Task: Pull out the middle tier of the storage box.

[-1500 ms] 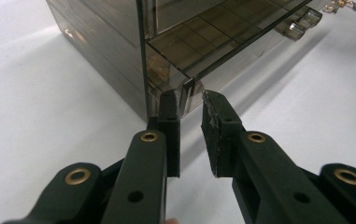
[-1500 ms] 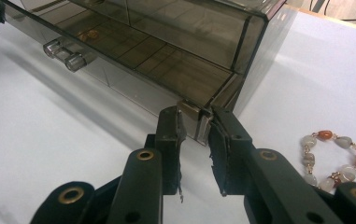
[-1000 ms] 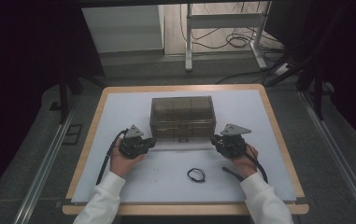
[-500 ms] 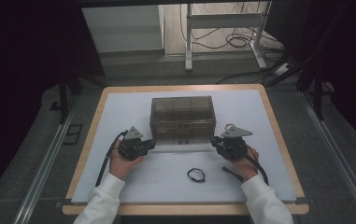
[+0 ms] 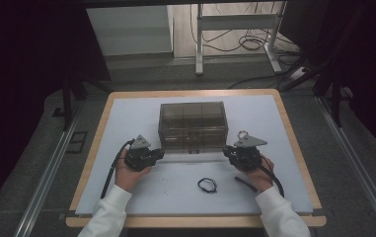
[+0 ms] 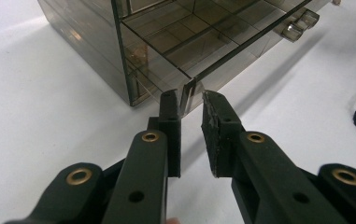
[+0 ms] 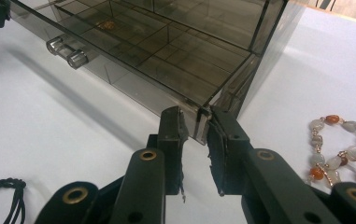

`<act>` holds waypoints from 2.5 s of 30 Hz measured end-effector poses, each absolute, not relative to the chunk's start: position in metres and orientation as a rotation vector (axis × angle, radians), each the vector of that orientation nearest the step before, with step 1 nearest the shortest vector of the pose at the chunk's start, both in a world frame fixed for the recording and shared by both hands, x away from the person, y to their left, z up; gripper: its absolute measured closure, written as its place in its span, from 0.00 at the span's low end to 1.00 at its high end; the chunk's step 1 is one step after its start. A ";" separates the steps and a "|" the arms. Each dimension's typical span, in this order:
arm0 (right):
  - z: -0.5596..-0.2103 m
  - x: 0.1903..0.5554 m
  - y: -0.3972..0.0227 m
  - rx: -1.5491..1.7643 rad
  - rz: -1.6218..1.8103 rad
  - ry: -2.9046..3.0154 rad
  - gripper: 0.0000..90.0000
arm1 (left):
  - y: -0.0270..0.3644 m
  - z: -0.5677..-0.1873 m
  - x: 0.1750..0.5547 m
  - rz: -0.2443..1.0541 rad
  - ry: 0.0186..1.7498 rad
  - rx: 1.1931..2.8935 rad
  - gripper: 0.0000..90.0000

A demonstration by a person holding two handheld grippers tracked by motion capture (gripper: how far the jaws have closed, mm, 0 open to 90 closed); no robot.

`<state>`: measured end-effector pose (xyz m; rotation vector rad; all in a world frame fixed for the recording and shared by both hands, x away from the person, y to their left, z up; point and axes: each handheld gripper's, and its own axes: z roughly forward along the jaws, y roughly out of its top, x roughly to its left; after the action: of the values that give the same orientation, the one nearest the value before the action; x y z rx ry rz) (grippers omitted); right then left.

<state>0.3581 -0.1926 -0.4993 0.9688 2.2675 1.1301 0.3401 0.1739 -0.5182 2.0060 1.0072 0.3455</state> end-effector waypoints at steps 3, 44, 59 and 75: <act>-0.499 0.357 -0.193 0.970 1.130 2.268 0.84 | 0.174 -0.519 0.339 0.343 1.005 2.004 0.87; -0.500 0.343 -0.195 0.963 1.132 2.272 0.84 | 0.175 -0.520 0.326 0.310 0.995 1.997 0.87; -0.501 0.335 -0.196 0.960 1.130 2.280 0.84 | 0.175 -0.521 0.320 0.303 0.986 2.005 0.87; -0.506 0.336 -0.197 0.960 1.117 2.295 0.84 | 0.175 -0.525 0.320 0.292 0.980 2.008 0.85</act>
<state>0.3355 -0.1969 -0.5064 0.9603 2.2950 1.1175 0.3202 0.1753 -0.5249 2.0077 0.9802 0.2915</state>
